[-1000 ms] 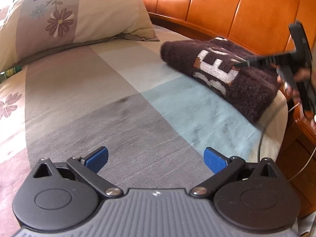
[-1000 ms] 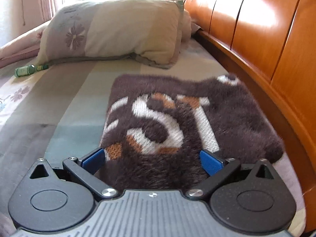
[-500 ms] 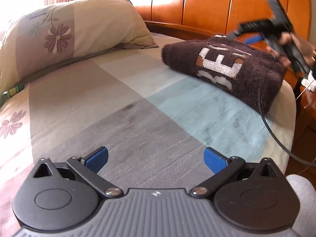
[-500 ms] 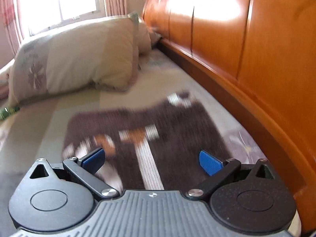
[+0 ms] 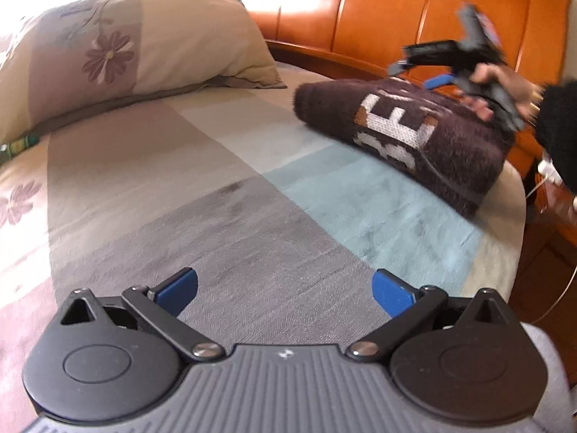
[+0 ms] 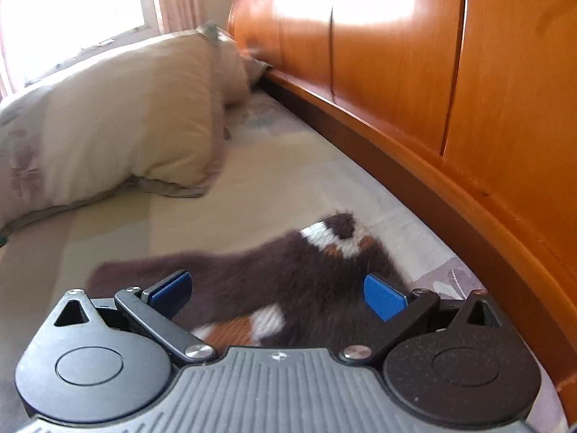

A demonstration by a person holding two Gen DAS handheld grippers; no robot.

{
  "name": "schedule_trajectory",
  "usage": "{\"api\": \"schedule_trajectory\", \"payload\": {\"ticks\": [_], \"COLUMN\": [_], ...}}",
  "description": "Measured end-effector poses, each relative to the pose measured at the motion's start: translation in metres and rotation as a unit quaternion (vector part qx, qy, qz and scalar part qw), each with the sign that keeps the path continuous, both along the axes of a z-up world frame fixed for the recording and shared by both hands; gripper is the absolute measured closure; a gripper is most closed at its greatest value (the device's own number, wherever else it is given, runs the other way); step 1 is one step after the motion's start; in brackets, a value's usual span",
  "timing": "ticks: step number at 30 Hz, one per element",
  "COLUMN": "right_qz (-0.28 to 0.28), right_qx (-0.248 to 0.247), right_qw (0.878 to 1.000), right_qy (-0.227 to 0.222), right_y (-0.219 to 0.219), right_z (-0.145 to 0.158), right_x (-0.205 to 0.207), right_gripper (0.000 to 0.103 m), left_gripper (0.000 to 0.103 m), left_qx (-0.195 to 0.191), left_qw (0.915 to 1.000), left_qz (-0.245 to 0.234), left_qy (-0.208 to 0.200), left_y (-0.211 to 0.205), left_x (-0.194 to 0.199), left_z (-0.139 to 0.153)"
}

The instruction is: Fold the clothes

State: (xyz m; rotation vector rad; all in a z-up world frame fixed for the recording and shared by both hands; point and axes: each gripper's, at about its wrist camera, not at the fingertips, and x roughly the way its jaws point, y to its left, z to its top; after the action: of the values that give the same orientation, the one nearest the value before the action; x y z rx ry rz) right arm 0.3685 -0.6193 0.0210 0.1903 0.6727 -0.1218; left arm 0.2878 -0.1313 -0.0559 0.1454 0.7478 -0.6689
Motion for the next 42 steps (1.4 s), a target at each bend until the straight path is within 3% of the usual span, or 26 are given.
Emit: {"api": "schedule_trajectory", "payload": {"ticks": [7, 11, 15, 20, 23, 26, 35, 42], "right_qz": [0.084, 0.116, 0.105, 0.082, 0.054, 0.034, 0.020, -0.012], "right_qx": [-0.004, 0.033, 0.067, 0.076, 0.051, -0.003, -0.003, 0.004], "right_qw": [0.996, 0.993, 0.991, 0.993, 0.996, 0.996, 0.998, 0.999], "right_qy": [-0.005, 0.010, 0.044, 0.043, 0.056, 0.082, 0.062, 0.046], "right_y": [0.054, 0.074, 0.085, 0.094, 0.104, 0.121, 0.154, 0.170], "right_z": [0.016, 0.004, -0.018, -0.013, -0.010, -0.006, 0.016, 0.028], "right_x": [-0.105, -0.138, -0.159, -0.193, -0.210, -0.220, -0.267, -0.310], "right_gripper": [0.000, 0.000, 0.000, 0.000, 0.000, 0.000, 0.000, 0.000], "left_gripper": [0.001, 0.001, 0.001, 0.001, 0.001, 0.001, 0.001, 0.001], "left_qx": [-0.008, 0.011, 0.013, 0.013, 0.024, 0.032, 0.039, 0.014], "left_qw": [0.9999, 0.9998, 0.9999, 0.9999, 0.9995, 0.9989, 0.9970, 0.9974], "left_qz": [0.000, 0.004, 0.000, -0.010, -0.018, -0.028, -0.048, -0.051], "left_qy": [0.012, 0.017, 0.007, -0.001, -0.008, -0.018, -0.047, -0.048], "left_y": [0.008, 0.006, 0.008, 0.002, -0.010, -0.023, -0.052, -0.056], "left_x": [-0.016, -0.026, -0.037, -0.045, -0.047, -0.053, -0.078, -0.096], "left_z": [0.009, 0.016, 0.028, 0.041, 0.048, 0.055, 0.084, 0.096]}}
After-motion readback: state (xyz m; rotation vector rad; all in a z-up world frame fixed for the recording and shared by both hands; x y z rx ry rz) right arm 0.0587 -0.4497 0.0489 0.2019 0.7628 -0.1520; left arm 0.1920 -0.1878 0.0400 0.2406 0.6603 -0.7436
